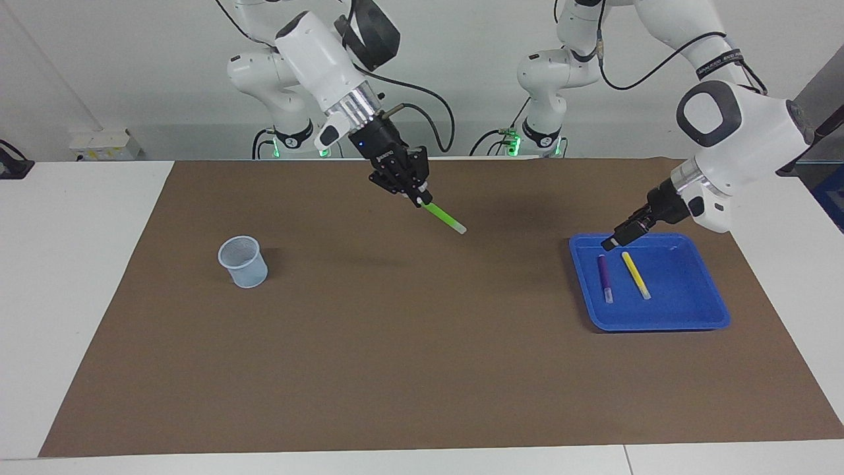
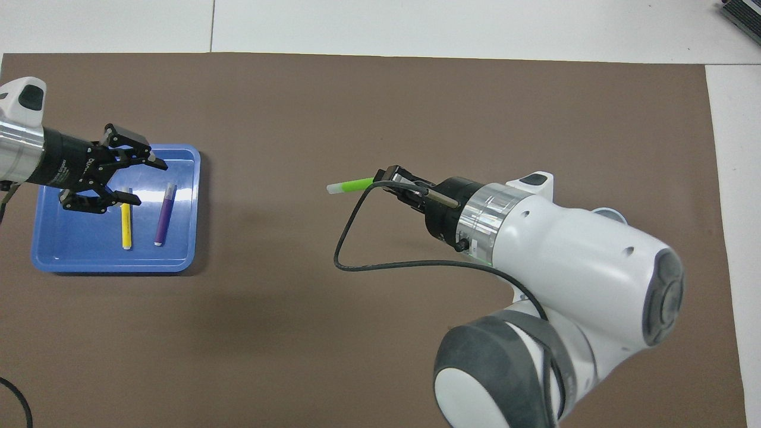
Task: Right arm passes pens to left for tray arrangement
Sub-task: 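Grasp the green pen from the cup with the right gripper and lift, then carry the green pen toward the left gripper while the left gripper approaches, then close the left gripper on the green pen and open the right gripper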
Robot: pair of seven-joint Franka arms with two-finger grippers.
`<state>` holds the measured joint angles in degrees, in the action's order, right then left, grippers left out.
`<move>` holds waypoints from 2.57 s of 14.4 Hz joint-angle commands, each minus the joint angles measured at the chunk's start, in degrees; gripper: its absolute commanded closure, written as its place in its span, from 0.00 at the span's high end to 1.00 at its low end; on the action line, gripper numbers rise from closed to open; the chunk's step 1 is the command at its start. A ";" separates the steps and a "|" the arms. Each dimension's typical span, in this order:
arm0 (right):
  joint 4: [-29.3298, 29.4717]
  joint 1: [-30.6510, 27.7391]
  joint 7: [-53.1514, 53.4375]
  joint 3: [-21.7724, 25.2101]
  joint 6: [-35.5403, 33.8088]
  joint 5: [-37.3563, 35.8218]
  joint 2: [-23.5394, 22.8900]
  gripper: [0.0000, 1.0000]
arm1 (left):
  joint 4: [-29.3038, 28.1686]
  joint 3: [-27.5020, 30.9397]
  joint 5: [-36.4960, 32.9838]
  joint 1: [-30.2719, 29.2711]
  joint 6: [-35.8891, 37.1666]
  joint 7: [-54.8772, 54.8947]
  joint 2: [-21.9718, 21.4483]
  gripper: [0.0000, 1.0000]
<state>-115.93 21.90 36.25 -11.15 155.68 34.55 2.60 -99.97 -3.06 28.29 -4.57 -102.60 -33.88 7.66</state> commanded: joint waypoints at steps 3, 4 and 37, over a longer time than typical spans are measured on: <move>-3.60 9.54 5.76 0.08 24.44 8.76 -4.17 0.00 | -0.75 0.34 10.10 1.32 0.12 -13.12 -2.82 0.83; -3.60 11.22 5.68 0.08 29.02 10.70 -5.75 0.00 | -0.92 0.34 10.90 2.45 0.04 -14.97 -3.26 0.83; -2.37 16.77 5.50 -0.01 37.68 13.00 -10.34 0.00 | -16.57 0.43 16.54 21.36 -28.79 -38.81 -12.23 0.30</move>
<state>-118.60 38.79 41.99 -10.92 193.77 46.01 -7.84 -114.36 -3.44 44.00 15.58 -129.94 -72.24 -2.60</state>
